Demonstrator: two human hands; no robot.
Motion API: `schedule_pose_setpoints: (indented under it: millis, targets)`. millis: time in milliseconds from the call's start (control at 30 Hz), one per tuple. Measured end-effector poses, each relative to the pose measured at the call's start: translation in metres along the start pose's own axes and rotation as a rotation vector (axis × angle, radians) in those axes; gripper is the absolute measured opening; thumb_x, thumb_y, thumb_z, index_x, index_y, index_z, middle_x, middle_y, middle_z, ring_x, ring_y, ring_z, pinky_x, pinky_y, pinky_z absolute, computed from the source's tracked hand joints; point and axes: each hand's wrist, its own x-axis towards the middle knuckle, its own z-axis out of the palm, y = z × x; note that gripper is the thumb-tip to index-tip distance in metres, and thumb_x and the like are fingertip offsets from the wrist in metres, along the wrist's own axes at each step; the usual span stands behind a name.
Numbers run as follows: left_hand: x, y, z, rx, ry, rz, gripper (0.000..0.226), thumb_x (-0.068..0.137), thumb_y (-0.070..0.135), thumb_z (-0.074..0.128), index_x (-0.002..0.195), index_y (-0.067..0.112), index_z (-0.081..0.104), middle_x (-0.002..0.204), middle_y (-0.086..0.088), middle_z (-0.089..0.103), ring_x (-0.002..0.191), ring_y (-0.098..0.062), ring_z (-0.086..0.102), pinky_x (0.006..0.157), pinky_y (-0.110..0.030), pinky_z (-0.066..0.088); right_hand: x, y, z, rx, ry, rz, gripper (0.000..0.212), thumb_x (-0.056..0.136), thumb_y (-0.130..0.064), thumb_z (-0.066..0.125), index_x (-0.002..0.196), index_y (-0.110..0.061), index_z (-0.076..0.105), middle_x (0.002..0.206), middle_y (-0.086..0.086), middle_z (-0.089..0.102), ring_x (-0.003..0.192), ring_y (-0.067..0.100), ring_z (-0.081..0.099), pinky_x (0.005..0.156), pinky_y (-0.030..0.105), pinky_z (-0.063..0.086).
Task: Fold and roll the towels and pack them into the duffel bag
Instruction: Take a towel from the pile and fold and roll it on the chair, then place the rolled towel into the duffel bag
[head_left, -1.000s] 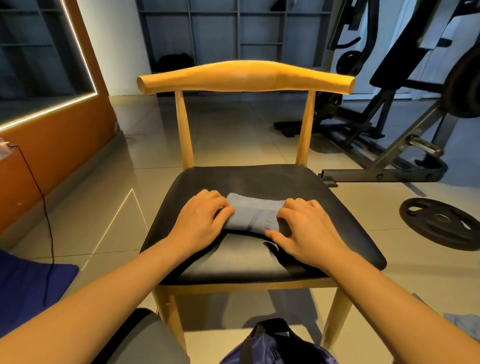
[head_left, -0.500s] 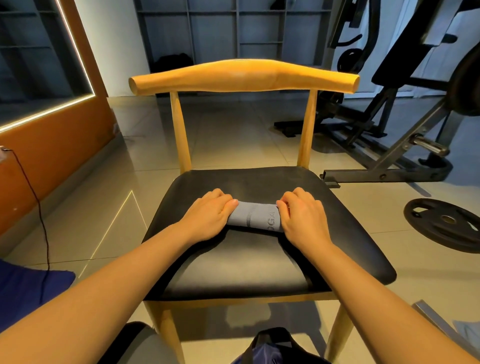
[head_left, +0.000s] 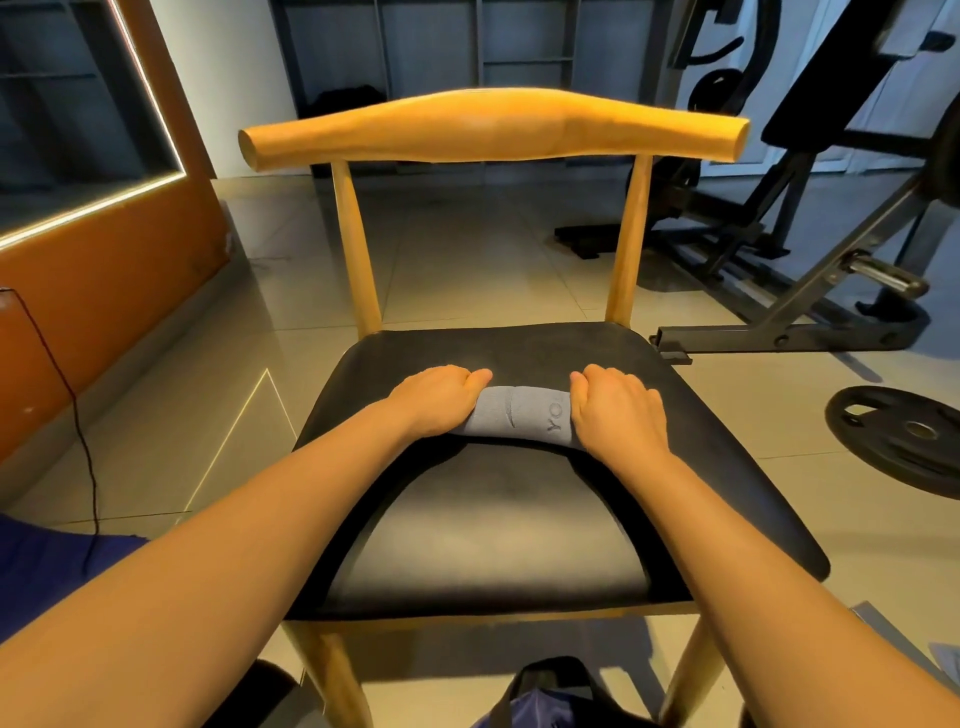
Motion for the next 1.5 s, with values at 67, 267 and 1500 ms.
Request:
schedule_pose_setpoints:
  millis: [67, 267, 1500]
  targets:
    - [0.003, 0.004, -0.003, 0.016, -0.035, -0.012, 0.051, 0.105, 0.043, 0.020, 0.089, 0.011, 0.056, 0.095, -0.009, 0.063, 0.089, -0.029, 0.057, 0.074, -0.038, 0.039, 0.007, 0.000, -0.002, 0.052, -0.093, 0.067, 0.045, 0.108, -0.035, 0.030, 0.085, -0.011, 0.060, 0.091, 0.008, 0.065, 0.084, 0.029, 0.055, 0.082, 0.041, 0.032]
    - [-0.019, 0.005, 0.005, -0.012, 0.232, 0.085, 0.043, 0.106, 0.033, 0.028, 0.075, 0.011, 0.045, 0.077, -0.007, 0.057, 0.074, -0.027, 0.055, 0.071, -0.042, 0.046, 0.002, 0.001, -0.015, 0.122, -0.181, 0.048, 0.046, 0.106, -0.033, 0.030, 0.075, -0.009, 0.054, 0.072, 0.004, 0.054, 0.078, 0.032, 0.054, 0.081, 0.041, 0.036]
    - [-0.221, 0.026, 0.231, -0.251, -0.389, 0.237, 0.028, 0.103, 0.024, 0.046, 0.090, 0.008, 0.065, 0.091, -0.011, 0.068, 0.085, -0.033, 0.061, 0.078, -0.047, 0.051, -0.356, 0.092, -0.005, 0.640, -0.777, 0.479, 0.029, 0.094, -0.018, 0.070, 0.123, -0.014, 0.072, 0.123, 0.002, 0.072, 0.110, 0.022, 0.067, 0.101, 0.039, 0.053]
